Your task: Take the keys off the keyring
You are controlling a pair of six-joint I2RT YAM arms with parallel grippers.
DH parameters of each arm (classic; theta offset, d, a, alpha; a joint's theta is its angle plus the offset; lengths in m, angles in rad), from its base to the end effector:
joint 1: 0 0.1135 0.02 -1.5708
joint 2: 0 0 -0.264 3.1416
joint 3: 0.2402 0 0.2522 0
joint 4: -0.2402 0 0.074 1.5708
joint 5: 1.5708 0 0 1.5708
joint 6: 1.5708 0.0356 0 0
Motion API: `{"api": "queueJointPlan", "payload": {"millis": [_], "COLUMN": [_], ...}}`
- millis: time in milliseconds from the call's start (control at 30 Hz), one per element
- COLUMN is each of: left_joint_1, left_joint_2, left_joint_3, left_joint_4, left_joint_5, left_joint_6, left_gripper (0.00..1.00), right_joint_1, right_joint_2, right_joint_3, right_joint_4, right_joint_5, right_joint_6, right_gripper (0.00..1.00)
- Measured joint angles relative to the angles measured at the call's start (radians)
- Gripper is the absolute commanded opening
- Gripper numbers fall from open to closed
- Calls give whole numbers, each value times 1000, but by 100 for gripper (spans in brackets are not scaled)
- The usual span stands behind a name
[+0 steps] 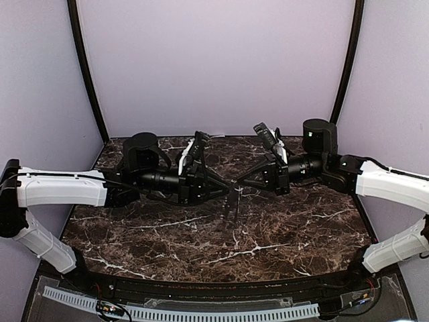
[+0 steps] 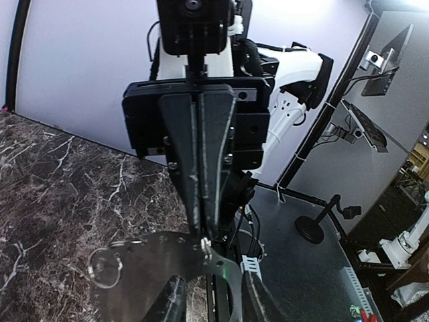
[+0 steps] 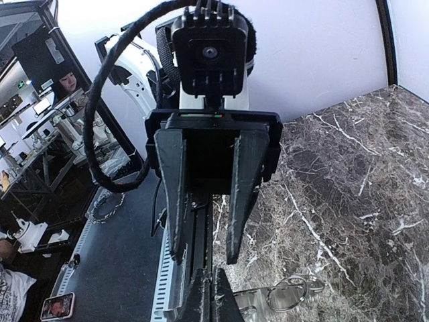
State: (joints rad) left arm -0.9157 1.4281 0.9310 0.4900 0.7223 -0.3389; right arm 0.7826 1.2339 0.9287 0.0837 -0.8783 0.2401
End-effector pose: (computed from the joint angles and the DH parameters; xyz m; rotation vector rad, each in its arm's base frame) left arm 0.1806 -0.2737 0.3100 1.0883 1.4399 -1.5018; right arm 0.1783 0.2160 0.3250 -1.1642 1.5946 1.4805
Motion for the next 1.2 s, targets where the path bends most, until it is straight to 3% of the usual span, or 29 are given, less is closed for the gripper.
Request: {"api": "queueJointPlan", "payload": {"millis": [267, 367, 600, 700, 1000, 1167, 1200], "left_joint_1": [-10, -10, -10, -9, 4, 3, 1], "left_joint_2": [35, 58, 98, 102, 109, 109, 109], "left_joint_3": [24, 38, 79, 84, 70, 48, 44], "left_joint_4": [55, 63, 47, 51, 86, 121, 129], "left_joint_5": [73, 76, 82, 77, 108, 107, 108], "left_joint_6": [18, 22, 47, 44, 4, -13, -16], "left_gripper": [35, 25, 22, 0, 0, 0, 0], "right_joint_1": [2, 3, 11, 13, 10, 14, 15], "right_joint_2": [0, 0, 0, 0, -3, -3, -4], "right_joint_3": [0, 0, -18, -23, -26, -35, -38], "right_joint_4": [29, 29, 59, 59, 66, 76, 83], "right_joint_5": [1, 3, 8, 9, 13, 45, 53], "right_joint_6": [-5, -7, 2, 4, -4, -13, -14], "right_gripper": [0, 0, 0, 0, 0, 32, 35]}}
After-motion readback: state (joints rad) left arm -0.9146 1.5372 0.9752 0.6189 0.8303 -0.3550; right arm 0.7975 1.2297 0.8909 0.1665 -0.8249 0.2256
